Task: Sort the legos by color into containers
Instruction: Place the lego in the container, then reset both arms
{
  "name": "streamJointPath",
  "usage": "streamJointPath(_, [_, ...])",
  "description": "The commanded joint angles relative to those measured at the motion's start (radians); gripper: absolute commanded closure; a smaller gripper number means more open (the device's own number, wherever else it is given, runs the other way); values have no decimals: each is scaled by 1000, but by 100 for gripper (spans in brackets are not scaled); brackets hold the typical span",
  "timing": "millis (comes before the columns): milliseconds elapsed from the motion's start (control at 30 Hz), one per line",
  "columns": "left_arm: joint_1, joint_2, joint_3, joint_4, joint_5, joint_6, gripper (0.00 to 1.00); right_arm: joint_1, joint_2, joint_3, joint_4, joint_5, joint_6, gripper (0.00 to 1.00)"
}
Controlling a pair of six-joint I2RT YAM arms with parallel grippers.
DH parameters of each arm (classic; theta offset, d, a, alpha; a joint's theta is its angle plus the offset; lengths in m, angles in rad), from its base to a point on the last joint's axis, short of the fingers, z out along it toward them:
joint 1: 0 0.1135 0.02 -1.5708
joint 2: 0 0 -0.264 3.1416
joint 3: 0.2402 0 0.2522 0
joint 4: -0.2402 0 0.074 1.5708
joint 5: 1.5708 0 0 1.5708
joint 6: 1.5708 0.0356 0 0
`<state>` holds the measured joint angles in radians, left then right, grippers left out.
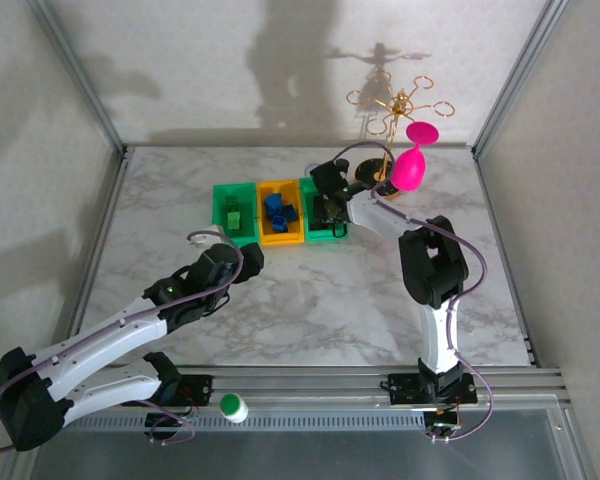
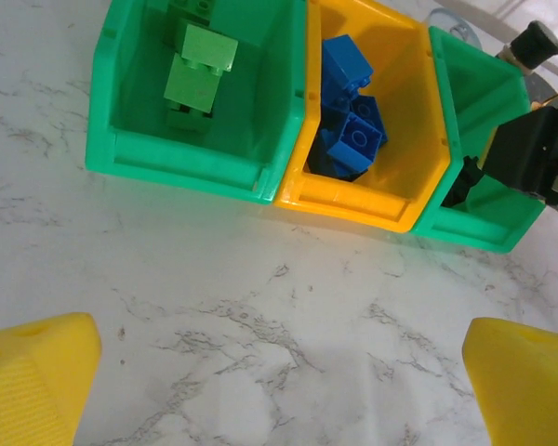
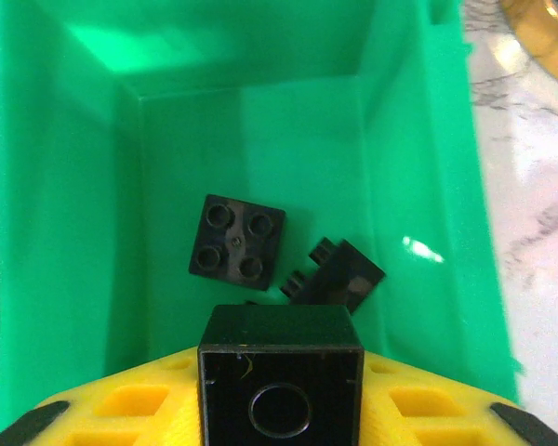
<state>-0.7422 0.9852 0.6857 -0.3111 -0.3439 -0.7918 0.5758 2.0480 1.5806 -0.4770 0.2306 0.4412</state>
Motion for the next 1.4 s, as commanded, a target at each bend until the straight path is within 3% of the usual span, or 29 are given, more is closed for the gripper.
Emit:
streamJointPath(0, [10, 8, 21, 12, 14, 15, 0, -4, 29, 45, 16, -11, -28, 61])
streamJointPath(267, [17, 18, 30, 15, 32, 16, 0, -9, 23, 67, 0, -7, -23, 52])
streamJointPath(467, [41, 5, 53, 10, 30, 30, 1, -9, -143, -22, 18, -1, -4, 50])
streamJointPath(533, [85, 11, 67, 0, 44, 29, 0, -12, -233, -107, 52, 37, 6, 42])
streamJointPath(633, [165, 17, 80, -26, -51, 21, 0, -25, -385, -275, 122, 140, 25, 23])
streamJointPath(733, [311, 9, 42, 34, -75, 46, 0, -58, -516, -479, 216, 374, 52, 1])
streamJointPath(800, [417, 10, 7, 94, -113, 61, 0, -108, -568, -588, 268, 501, 43, 1])
streamJointPath(900, [514, -9, -82, 283, -248, 174, 0, -195, -646, -768, 449, 607, -30, 1])
streamJointPath(967, [580, -21, -151, 428, -248, 256, 0, -254, -685, -881, 610, 601, -89, 1])
streamJointPath(1067, [615, 45, -263, 699, -308, 395, 0, -350, -712, -1020, 835, 551, -149, 1])
streamJointPath(1167, [642, 158, -330, 904, -295, 492, 0, -435, -691, -1144, 1103, 383, -224, 1])
streamJointPath(1267, [664, 230, -465, 1232, -136, 568, 0, -477, -645, -1228, 1318, 244, -294, 1])
streamJointPath(1333, [668, 300, -501, 1389, -33, 605, 0, -494, -644, -1255, 1408, 140, -325, 1])
streamJointPath(1367, [668, 318, -489, 1393, -25, 613, 1, -497, -648, -1282, 1477, 100, -347, 1])
